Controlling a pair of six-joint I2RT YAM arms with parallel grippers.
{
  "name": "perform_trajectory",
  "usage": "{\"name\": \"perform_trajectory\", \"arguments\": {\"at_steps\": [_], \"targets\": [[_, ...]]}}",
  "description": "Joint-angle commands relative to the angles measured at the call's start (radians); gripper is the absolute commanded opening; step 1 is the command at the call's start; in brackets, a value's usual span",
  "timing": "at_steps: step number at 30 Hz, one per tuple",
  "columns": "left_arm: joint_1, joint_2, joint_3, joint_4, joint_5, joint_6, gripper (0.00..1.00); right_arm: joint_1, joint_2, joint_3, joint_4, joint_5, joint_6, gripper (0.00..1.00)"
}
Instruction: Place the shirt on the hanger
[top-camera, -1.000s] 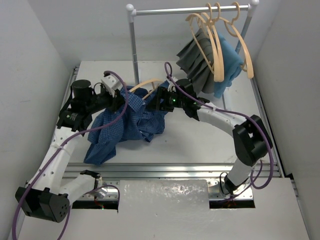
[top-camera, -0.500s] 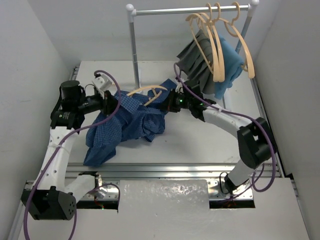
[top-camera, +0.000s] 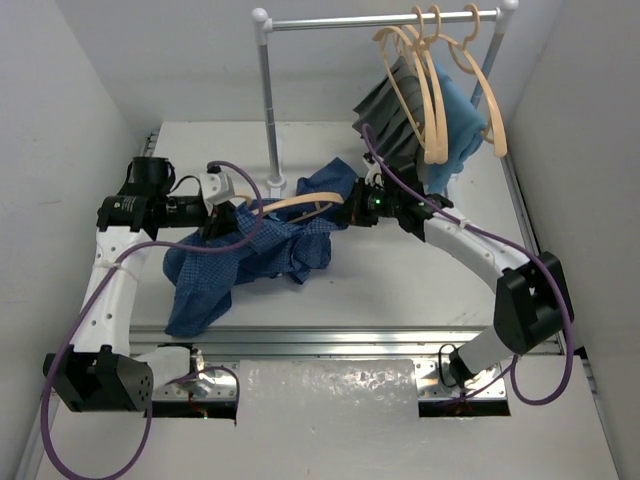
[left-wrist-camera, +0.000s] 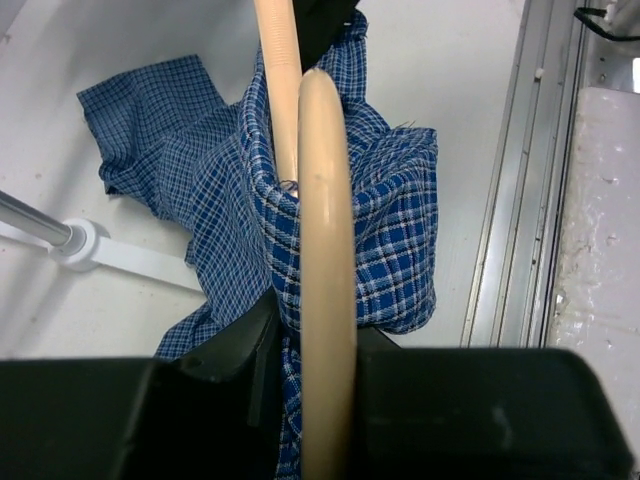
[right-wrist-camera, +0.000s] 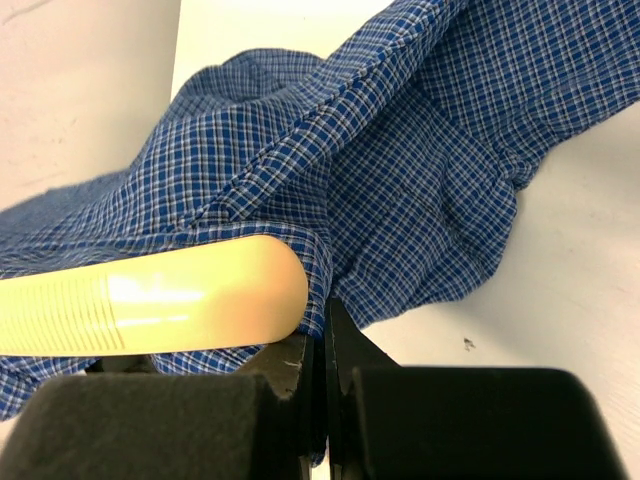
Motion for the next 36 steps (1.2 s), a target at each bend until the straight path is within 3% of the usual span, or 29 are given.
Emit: {"name": "perform_trajectory", "arguments": {"at_steps": [1,6,7,9,18,21,26,27,30,33,34,35,36], "targets": [[0.024,-0.016,0.068,-0.111,0.057,0.102,0.0,-0.094,-0.015,0.025,-0.106,0.168,-0.076,0.0],[0.053,-0.03,0.022,0.161,0.226,-0.319,0.0,-0.118,-0.014,-0.02,-0.04,0.061,-0.022,0.0],[0.061,-0.036,0.012,0.27,0.258,-0.378,0.0,-0.12,-0.02,-0.03,-0.04,0.061,-0.025,0.0],[0.072,-0.047,0.004,0.33,0.273,-0.445,0.0,-0.126,-0.028,-0.051,-0.063,0.067,-0.033,0.0],[0.07,-0.047,0.034,0.249,0.324,-0.361,0.0,-0.195,-0.075,-0.117,-0.001,0.007,0.003,0.0],[0.049,-0.063,0.033,0.218,0.219,-0.283,0.0,-0.192,-0.084,-0.1,-0.02,0.043,-0.034,0.04],[0.04,-0.07,0.031,0.035,0.185,-0.055,0.0,-0.196,-0.12,-0.099,-0.058,0.102,-0.045,0.08],[0.04,-0.067,0.03,0.009,0.182,0.009,0.0,-0.196,-0.121,-0.09,-0.072,0.111,-0.045,0.1],[0.032,-0.076,0.004,-0.006,0.12,0.027,0.0,-0.193,-0.127,-0.076,-0.057,0.073,-0.124,0.41],[0.032,-0.086,-0.022,0.024,0.108,0.013,0.0,-0.161,-0.147,-0.064,-0.096,0.117,-0.279,0.49],[0.033,-0.09,-0.031,0.025,0.106,0.013,0.0,-0.16,-0.17,-0.067,-0.102,0.117,-0.303,0.46],[0.033,-0.088,-0.033,0.028,0.105,0.015,0.0,-0.16,-0.184,-0.085,-0.092,0.113,-0.323,0.36],[0.033,-0.088,-0.036,0.018,0.106,0.022,0.0,-0.16,-0.201,-0.096,-0.08,0.096,-0.344,0.18]]}}
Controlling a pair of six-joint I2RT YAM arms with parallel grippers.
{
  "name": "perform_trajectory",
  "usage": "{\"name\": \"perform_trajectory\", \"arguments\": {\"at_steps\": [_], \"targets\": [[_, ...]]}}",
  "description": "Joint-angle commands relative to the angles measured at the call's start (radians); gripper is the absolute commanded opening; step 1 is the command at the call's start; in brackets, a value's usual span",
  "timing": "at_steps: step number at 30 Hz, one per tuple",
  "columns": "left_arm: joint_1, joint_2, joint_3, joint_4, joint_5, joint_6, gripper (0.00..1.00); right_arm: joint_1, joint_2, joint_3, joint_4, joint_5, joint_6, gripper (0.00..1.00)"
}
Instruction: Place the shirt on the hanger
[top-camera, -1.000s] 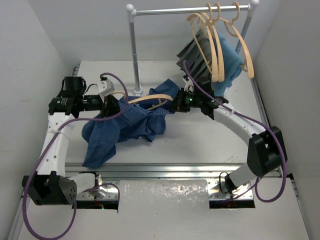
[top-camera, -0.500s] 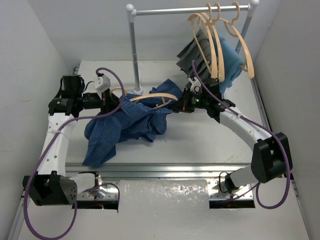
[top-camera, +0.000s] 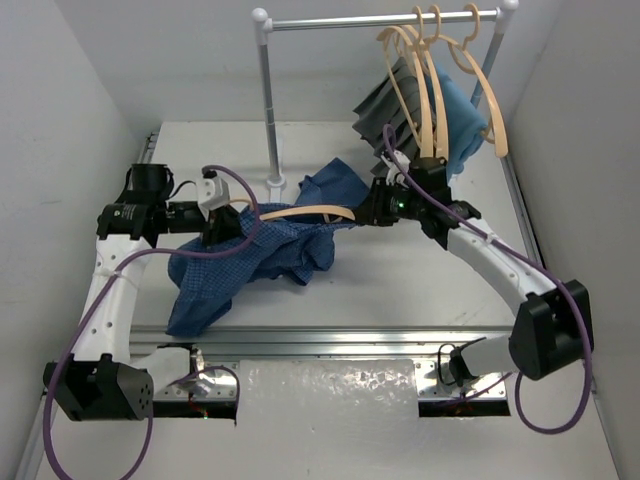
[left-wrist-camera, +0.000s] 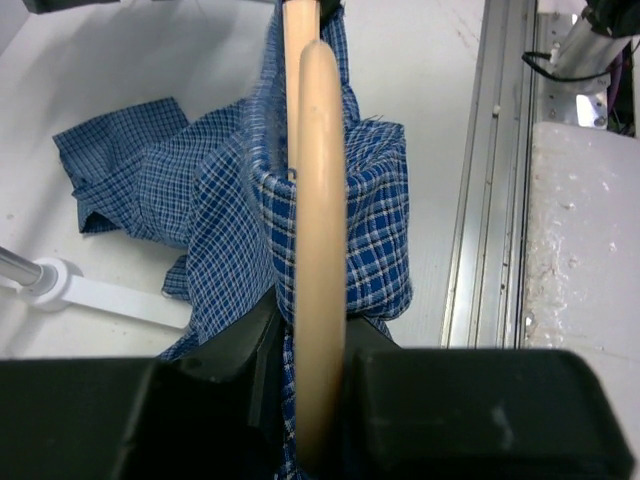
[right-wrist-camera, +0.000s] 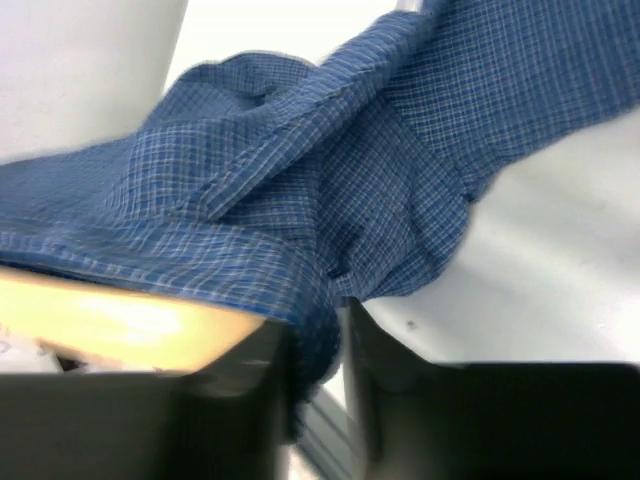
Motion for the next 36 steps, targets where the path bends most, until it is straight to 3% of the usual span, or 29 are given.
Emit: {"name": "perform_trajectory", "arguments": {"at_steps": [1,7,10,14,17,23,25,29,32,36], "targets": [[0.019,-0.045,0.011,-0.025,-0.004,0.095,0.0,-0.047,-0.091,-0.032,-0.03,0.168,-0.163,0.11],[-0.001,-0.038,0.005,-0.065,-0.079,0.156,0.0,-0.023,-0.108,-0.037,0.016,0.154,-0.192,0.0],[-0.053,-0.063,-0.032,0.042,-0.219,0.017,0.0,0.066,-0.101,0.008,-0.016,0.271,-0.263,0.0],[-0.136,-0.069,-0.063,0.133,-0.438,-0.043,0.0,0.187,-0.009,0.168,-0.215,0.666,-0.312,0.0],[-0.149,-0.054,-0.054,0.145,-0.467,-0.098,0.0,0.241,0.05,0.282,-0.33,0.83,-0.319,0.0],[-0.214,-0.037,-0.063,0.248,-0.651,-0.218,0.0,0.395,0.185,0.417,-0.381,0.934,-0.353,0.0],[-0.222,-0.031,-0.063,0.27,-0.719,-0.253,0.0,0.428,0.208,0.424,-0.358,0.853,-0.369,0.0],[-0.224,-0.043,-0.086,0.361,-0.773,-0.325,0.0,0.453,0.128,0.296,-0.107,0.552,-0.417,0.0],[-0.224,-0.014,-0.086,0.392,-0.799,-0.387,0.0,0.493,0.094,0.27,-0.016,0.364,-0.479,0.0],[-0.222,0.017,-0.077,0.434,-0.724,-0.443,0.0,0.517,0.07,0.232,0.102,0.06,-0.488,0.0]]}}
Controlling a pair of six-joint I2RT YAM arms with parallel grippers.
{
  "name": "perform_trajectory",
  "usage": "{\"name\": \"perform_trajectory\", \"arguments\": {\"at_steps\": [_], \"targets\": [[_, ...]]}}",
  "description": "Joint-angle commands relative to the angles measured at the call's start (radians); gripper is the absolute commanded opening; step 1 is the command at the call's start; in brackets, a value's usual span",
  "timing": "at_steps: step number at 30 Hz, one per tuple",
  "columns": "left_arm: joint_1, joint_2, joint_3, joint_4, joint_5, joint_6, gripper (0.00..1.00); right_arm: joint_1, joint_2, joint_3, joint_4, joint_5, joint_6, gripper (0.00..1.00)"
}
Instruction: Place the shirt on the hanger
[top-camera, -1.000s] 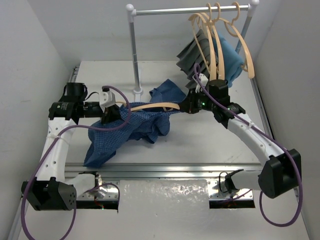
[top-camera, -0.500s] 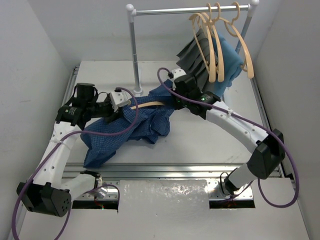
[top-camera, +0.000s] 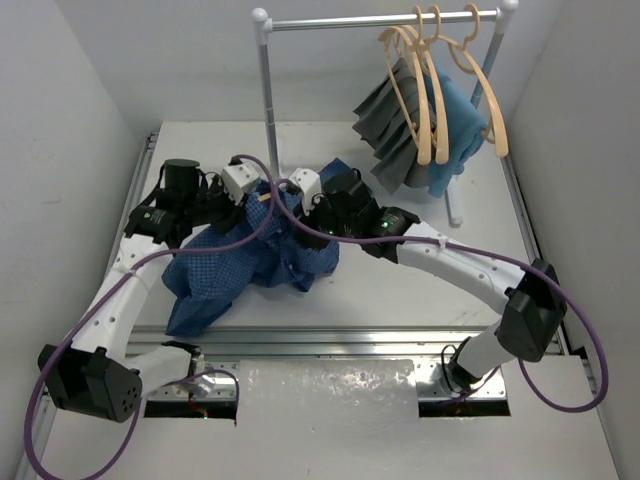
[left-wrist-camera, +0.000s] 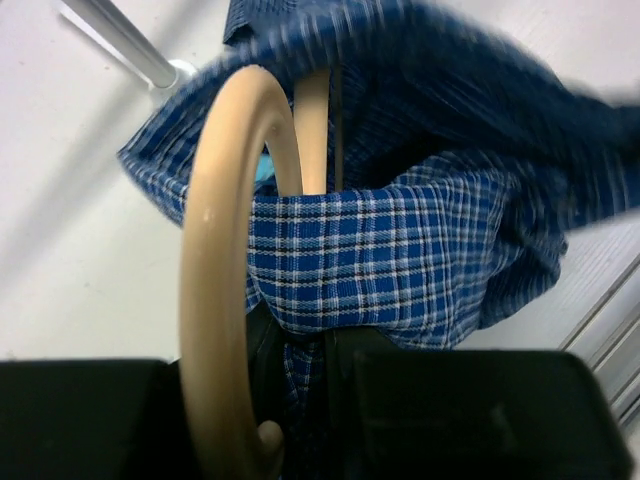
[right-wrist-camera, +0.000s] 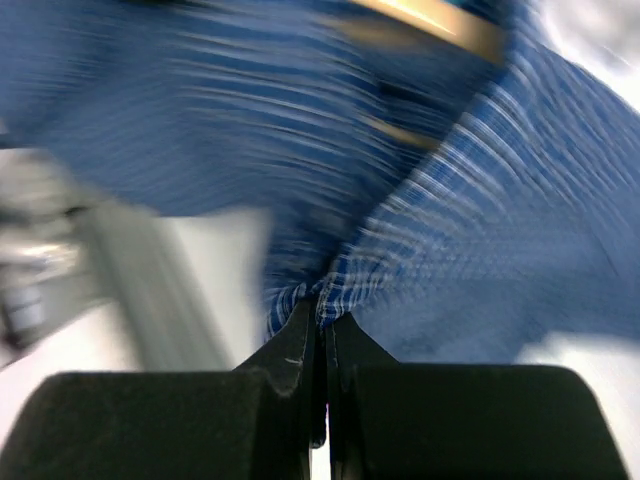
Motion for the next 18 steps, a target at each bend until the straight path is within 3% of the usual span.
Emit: {"name": "perform_trajectory", "arguments": {"at_steps": [1,2,4,7,10,13,15,16,18], "targets": [[-0.003,0.01,0.018,0.124,0.031,-0.083,0.0,0.018,-0.061,-0.007,0.173,-0.372,-0.031,0.0],[-0.003,0.013,0.034,0.115,0.094,-0.072,0.0,0.012,-0.058,-0.006,0.164,-0.379,-0.022,0.01],[-0.003,0.01,0.05,0.067,0.172,-0.02,0.0,-0.017,-0.066,-0.01,0.123,-0.363,0.018,0.29],[-0.003,-0.005,0.055,-0.003,0.298,0.05,0.0,-0.147,-0.148,-0.081,0.176,-0.424,0.095,0.63],[-0.003,-0.001,0.044,-0.063,0.391,0.104,0.0,-0.209,-0.251,-0.08,0.146,-0.426,-0.01,0.8],[-0.003,0.001,0.04,-0.083,0.458,0.138,0.0,-0.207,-0.274,0.023,0.043,-0.45,-0.106,0.79],[-0.003,0.008,0.051,-0.094,0.513,0.153,0.0,-0.209,-0.256,0.104,0.005,-0.537,-0.13,0.67],[-0.003,0.01,0.055,-0.095,0.536,0.155,0.0,-0.209,-0.247,0.12,-0.014,-0.565,-0.14,0.52],[-0.003,0.015,0.067,-0.095,0.547,0.159,0.0,-0.209,-0.207,0.158,-0.04,-0.624,-0.153,0.41]]}}
